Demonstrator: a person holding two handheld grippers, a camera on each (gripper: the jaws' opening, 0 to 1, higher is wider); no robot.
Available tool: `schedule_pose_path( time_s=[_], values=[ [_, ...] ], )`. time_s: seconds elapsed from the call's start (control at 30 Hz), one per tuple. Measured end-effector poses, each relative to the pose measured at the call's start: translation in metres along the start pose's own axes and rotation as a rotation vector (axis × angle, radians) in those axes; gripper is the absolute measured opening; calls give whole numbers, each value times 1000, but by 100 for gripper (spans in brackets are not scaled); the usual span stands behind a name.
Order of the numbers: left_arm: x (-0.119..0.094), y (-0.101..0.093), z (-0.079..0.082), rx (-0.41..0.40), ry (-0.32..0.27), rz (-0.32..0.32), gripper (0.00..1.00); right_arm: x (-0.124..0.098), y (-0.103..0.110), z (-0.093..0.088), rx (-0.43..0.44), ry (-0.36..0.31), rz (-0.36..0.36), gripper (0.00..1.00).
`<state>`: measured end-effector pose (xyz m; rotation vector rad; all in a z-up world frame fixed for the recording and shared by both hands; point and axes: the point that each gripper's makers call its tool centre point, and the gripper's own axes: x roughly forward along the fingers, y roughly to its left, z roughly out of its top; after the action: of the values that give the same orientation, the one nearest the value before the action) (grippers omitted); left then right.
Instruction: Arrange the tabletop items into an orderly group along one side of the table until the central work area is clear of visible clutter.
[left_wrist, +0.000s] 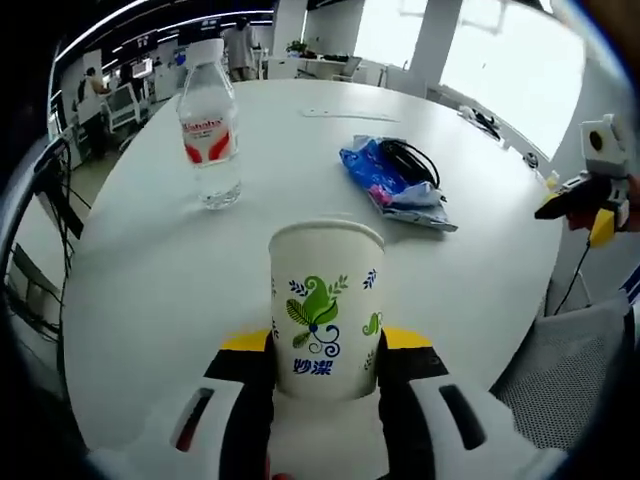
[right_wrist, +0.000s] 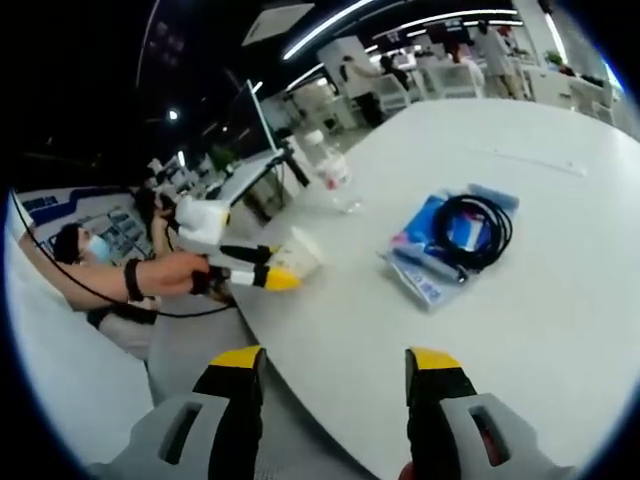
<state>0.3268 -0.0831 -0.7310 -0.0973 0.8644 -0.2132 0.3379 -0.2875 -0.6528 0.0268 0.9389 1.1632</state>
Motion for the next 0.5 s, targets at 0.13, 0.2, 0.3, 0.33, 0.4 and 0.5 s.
schedule_pose_path(
  time_s=[0.13, 0.2, 0.3, 0.33, 0.4, 0.5],
  values=[
    [-7, -10, 4, -9, -36, -36, 39, 5, 2, 5, -10, -1, 14, 55],
    [-9, -15, 4, 8, -42, -50, 39, 7, 5, 8, -19, 0, 21, 55],
    [-10, -26, 4, 31, -45, -76, 39, 11, 10, 14, -32, -3, 36, 54],
    [-10, -28, 4, 38, -46, -83, 39, 13, 12, 16, -38, -3, 41, 53],
    [-11, -33, 4, 51, -47, -96, 39, 16, 16, 21, -50, -6, 53, 52],
    [-13, -43, 3, 71, -49, -119, 39, 22, 23, 28, -73, -6, 75, 51]
  ],
)
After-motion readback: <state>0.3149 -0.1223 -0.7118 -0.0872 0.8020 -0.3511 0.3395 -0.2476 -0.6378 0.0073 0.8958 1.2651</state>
